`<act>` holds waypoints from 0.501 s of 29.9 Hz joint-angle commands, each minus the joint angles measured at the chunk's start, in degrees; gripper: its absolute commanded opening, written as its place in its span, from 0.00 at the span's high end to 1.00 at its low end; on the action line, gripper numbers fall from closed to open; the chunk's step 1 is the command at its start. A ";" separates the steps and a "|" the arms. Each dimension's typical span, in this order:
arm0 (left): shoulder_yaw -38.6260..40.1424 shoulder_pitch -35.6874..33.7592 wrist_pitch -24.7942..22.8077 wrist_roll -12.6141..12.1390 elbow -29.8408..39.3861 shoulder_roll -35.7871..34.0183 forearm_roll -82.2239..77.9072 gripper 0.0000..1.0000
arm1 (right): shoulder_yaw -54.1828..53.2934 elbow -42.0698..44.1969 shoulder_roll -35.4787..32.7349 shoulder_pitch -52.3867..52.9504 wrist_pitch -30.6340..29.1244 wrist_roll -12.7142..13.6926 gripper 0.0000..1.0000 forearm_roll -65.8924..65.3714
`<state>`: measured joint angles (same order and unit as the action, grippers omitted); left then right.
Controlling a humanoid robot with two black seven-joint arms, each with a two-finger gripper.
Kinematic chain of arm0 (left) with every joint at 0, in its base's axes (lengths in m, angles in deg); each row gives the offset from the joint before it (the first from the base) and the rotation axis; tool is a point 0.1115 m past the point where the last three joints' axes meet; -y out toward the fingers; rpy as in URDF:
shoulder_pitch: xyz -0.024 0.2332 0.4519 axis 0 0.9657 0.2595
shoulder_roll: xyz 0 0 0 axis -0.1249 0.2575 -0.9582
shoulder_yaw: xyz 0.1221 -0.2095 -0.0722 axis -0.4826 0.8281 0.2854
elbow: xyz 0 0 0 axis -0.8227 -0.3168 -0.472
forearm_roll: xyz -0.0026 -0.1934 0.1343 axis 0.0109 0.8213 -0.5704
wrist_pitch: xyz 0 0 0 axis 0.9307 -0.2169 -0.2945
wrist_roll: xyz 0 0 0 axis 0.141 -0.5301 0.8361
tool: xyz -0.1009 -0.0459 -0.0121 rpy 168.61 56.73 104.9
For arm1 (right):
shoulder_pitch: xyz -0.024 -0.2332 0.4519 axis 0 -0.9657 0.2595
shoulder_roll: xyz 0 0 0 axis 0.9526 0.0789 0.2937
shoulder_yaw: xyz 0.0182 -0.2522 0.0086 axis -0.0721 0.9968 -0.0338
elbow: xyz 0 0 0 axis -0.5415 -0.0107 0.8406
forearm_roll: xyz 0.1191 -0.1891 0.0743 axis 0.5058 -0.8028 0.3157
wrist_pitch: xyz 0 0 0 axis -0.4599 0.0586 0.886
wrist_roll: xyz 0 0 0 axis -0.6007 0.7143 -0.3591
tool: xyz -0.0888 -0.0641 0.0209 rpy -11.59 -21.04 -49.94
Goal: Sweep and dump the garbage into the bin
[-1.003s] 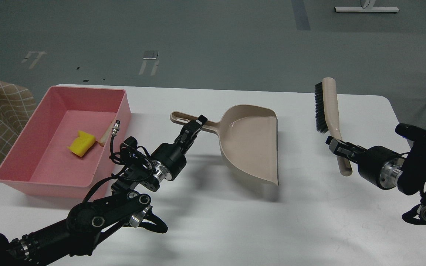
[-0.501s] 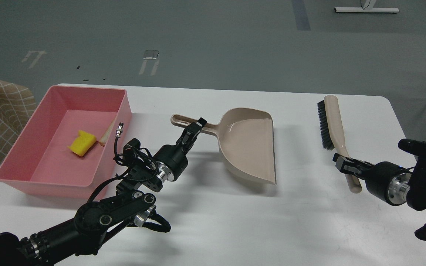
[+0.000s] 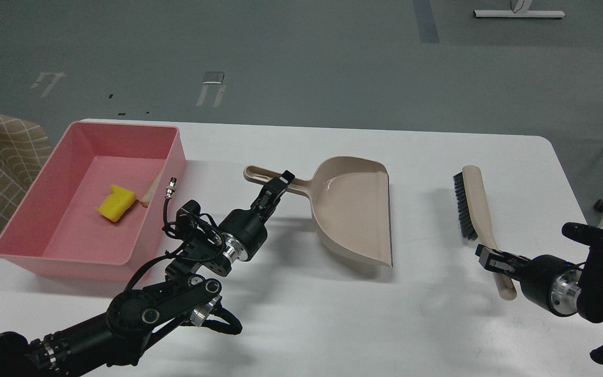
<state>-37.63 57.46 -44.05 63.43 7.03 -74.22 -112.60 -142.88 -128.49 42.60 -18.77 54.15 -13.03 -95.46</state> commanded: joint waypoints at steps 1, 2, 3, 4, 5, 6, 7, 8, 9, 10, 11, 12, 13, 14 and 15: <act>-1.96 -0.47 1.55 0.10 -0.49 0.05 0.00 1.00 | -0.02 0.09 0.02 -0.07 0.00 0.00 0.83 0.00; -2.22 -0.38 1.65 0.10 -0.49 0.14 0.00 1.00 | -0.02 0.09 0.02 -0.07 0.00 0.00 0.83 0.00; -2.31 -0.38 1.65 0.10 -0.58 0.23 0.00 1.00 | -0.02 0.09 0.02 -0.07 0.00 0.00 0.83 -0.09; -2.66 -0.29 1.74 0.10 -0.66 0.23 0.00 1.00 | -0.02 0.09 0.02 0.01 0.00 0.09 0.83 -0.09; -2.93 -0.29 1.74 0.10 -0.75 0.23 0.00 1.00 | -0.02 0.09 0.02 0.01 0.00 0.09 0.83 -0.09; -3.19 -0.38 1.82 0.10 -0.75 0.23 0.00 1.00 | -0.02 0.09 0.02 0.01 0.00 0.09 0.83 -0.09; -3.54 -0.38 2.08 0.10 -1.19 0.31 0.00 1.00 | -0.02 0.09 0.02 0.10 0.00 0.17 0.83 -0.09; -3.63 -0.47 2.35 0.10 -1.98 0.40 0.00 1.00 | -0.02 0.09 0.02 0.10 0.00 0.26 0.83 -0.09; -3.63 -0.56 2.44 0.10 -2.33 0.58 0.00 1.00 | -0.02 0.09 0.02 0.10 0.00 0.26 0.83 -0.09; -3.63 -0.82 2.44 0.10 -2.77 0.84 0.00 1.00 | -0.02 0.09 0.02 0.19 0.00 0.17 0.82 0.17; -3.72 -1.00 2.44 0.19 -2.95 0.93 0.00 1.00 | -0.02 0.09 0.02 0.19 0.00 0.17 0.82 0.35; -3.72 -1.17 2.53 0.19 -2.95 1.02 0.00 0.99 | -0.02 0.18 0.02 0.28 0.00 0.17 0.81 0.35; -3.72 -1.26 2.61 0.19 -3.04 1.02 0.00 0.96 | -0.02 0.18 0.11 0.28 0.00 0.17 0.75 0.44; -3.72 -1.35 2.79 0.19 -3.04 1.02 0.00 0.92 | -0.02 0.27 0.11 0.28 0.00 0.26 0.68 0.44; -3.63 -1.44 3.23 0.28 -3.04 1.10 0.09 0.79 | -0.02 0.27 0.11 0.19 0.00 0.26 0.55 0.52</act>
<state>-41.34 56.31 -41.49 63.62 4.13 -73.26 -112.60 -142.90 -128.31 42.61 -18.52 54.15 -12.82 -95.13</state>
